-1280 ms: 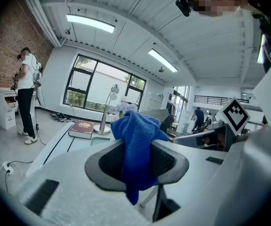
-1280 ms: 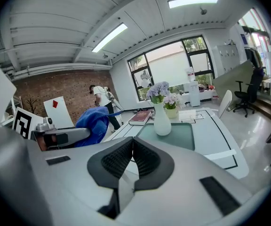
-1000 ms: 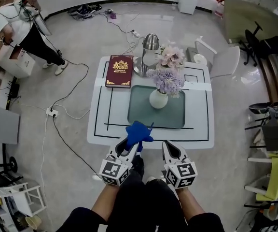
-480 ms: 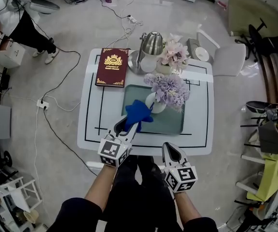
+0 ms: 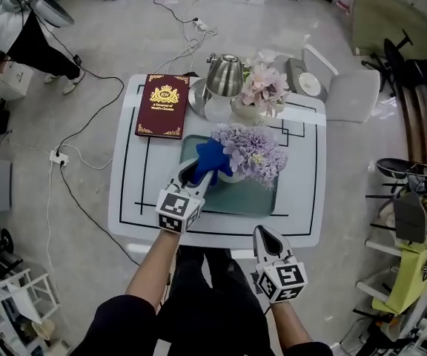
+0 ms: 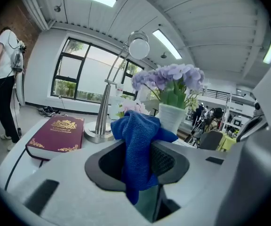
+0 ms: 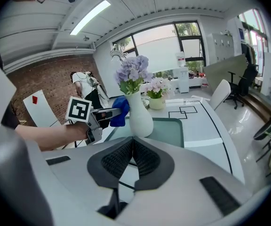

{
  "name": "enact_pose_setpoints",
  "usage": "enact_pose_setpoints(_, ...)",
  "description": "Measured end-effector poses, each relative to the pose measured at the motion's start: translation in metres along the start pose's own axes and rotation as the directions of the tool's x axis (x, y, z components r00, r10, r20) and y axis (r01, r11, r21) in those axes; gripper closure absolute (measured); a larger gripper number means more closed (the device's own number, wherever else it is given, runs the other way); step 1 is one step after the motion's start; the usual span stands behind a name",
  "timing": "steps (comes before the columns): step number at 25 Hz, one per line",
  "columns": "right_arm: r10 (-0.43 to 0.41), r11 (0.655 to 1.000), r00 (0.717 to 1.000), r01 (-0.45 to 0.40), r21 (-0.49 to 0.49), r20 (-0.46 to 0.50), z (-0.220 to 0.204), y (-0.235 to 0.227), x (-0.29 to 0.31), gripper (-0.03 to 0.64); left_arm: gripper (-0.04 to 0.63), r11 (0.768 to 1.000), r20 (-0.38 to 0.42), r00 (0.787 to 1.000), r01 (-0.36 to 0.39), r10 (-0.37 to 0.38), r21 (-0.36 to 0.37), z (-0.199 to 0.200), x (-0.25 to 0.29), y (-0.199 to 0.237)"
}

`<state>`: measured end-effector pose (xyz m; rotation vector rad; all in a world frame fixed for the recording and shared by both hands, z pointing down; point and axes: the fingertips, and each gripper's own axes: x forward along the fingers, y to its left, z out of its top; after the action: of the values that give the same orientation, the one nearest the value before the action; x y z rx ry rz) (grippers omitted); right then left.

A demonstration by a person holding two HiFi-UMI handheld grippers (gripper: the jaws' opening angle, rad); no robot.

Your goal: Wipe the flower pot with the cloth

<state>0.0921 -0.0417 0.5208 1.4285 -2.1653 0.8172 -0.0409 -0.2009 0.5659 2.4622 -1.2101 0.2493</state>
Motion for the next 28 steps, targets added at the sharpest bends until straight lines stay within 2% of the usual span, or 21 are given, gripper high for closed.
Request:
enact_pose_setpoints(6, -0.017, 1.0, 0.999, 0.017, 0.002, -0.028, -0.009, -0.014, -0.002, 0.609, 0.459, 0.999, -0.117, 0.993, -0.002, 0.007, 0.047, -0.038, 0.017, 0.012)
enact_pose_setpoints(10, -0.011, 1.0, 0.999, 0.01, -0.008, -0.041, -0.011, -0.015, 0.003, 0.609, 0.459, 0.997, -0.218, 0.976, 0.009, 0.009, 0.081, -0.066, 0.022, 0.019)
enact_pose_setpoints(12, -0.005, 1.0, 0.999, 0.004, -0.008, -0.04, -0.01, -0.012, 0.007, 0.609, 0.459, 0.998, -0.25, 0.968, 0.019, -0.003, 0.062, -0.074, 0.02, 0.023)
enact_pose_setpoints(14, 0.0, 1.0, 0.999, 0.0, -0.009, -0.038, -0.008, -0.009, 0.009, 0.609, 0.459, 1.0, -0.197, 0.98, 0.018, -0.017, 0.003, -0.065, 0.013, 0.029)
enact_pose_setpoints(16, 0.003, 1.0, 0.999, -0.003, -0.01, -0.034, -0.007, -0.007, 0.01, 0.609, 0.459, 1.0, -0.082, 0.997, 0.012, -0.014, -0.028, -0.035, 0.002, 0.036)
enact_pose_setpoints(18, 0.003, 1.0, 1.0, -0.003, -0.01, -0.03, -0.005, -0.007, 0.01, 0.609, 0.459, 0.999, 0.005, 0.999, 0.034, -0.034, 0.009, -0.001, -0.003, 0.037)
enact_pose_setpoints(19, 0.0, 1.0, 1.0, 0.0, -0.009, -0.029, -0.005, -0.008, 0.01, 0.609, 0.459, 0.998, 0.022, 0.998, 0.057, -0.058, 0.039, 0.011, 0.0, 0.034)
enact_pose_setpoints(21, -0.009, 1.0, 1.0, 0.009, -0.004, -0.029, -0.007, -0.011, 0.008, 0.609, 0.459, 0.99, 0.014, 0.995, 0.099, -0.101, 0.096, 0.022, 0.012, 0.028)
enact_pose_setpoints(23, -0.021, 1.0, 0.999, 0.021, 0.003, -0.03, -0.009, -0.014, 0.004, 0.609, 0.459, 0.983, -0.027, 0.991, 0.13, -0.128, 0.13, 0.018, 0.028, 0.023)
enact_pose_setpoints(28, -0.055, 0.998, 0.998, 0.056, 0.021, -0.022, -0.009, -0.026, -0.008, 0.609, 0.459, 0.978, -0.144, 0.977, 0.174, -0.156, 0.119, -0.02, 0.055, 0.022)
